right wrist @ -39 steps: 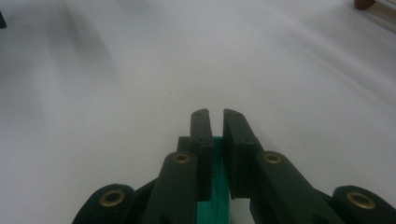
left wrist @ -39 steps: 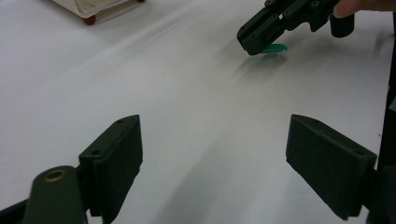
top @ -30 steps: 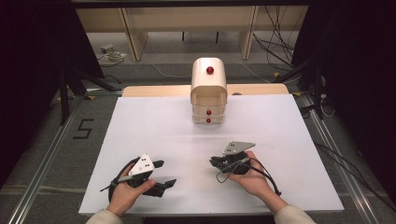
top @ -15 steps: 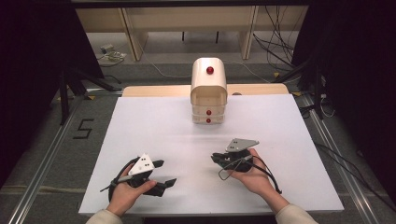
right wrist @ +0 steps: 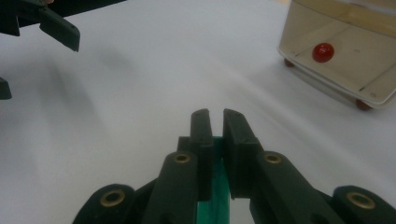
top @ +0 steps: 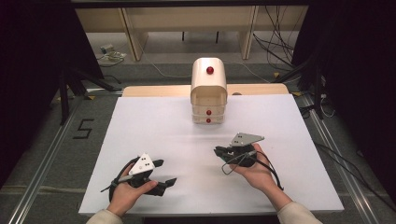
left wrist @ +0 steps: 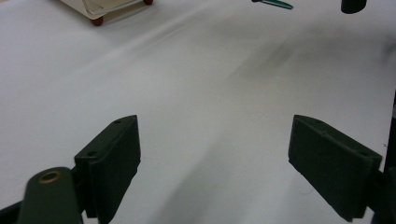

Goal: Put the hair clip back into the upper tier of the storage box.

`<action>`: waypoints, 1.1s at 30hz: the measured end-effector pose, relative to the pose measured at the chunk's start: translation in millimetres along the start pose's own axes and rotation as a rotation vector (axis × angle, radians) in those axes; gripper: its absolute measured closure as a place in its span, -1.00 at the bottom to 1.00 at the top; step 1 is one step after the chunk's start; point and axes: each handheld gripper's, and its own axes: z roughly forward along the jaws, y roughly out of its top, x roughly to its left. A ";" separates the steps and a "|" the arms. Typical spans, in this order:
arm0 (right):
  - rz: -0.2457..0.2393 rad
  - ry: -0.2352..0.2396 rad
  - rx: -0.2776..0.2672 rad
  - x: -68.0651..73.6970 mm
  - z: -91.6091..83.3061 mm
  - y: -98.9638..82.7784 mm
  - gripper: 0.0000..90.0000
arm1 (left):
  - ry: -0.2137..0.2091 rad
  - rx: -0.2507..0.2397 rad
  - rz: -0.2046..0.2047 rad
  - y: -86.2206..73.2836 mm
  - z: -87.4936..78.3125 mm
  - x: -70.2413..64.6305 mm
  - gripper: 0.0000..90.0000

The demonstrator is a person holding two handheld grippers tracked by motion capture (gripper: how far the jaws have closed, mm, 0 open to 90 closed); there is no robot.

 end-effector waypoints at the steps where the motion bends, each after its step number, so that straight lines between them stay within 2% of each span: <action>1: -0.001 0.001 -0.002 -0.6 -0.5 0.8 0.86 | 0.000 0.000 -0.001 0.0 0.1 0.0 -0.63; 21: 0.012 -0.031 -0.066 -9.6 -5.1 19.0 0.85 | 0.003 0.001 -0.002 0.0 0.4 0.6 -0.63; 33: 0.010 -0.044 -0.083 -11.6 -6.2 26.6 0.85 | 0.002 0.001 -0.002 0.4 0.6 0.3 -0.63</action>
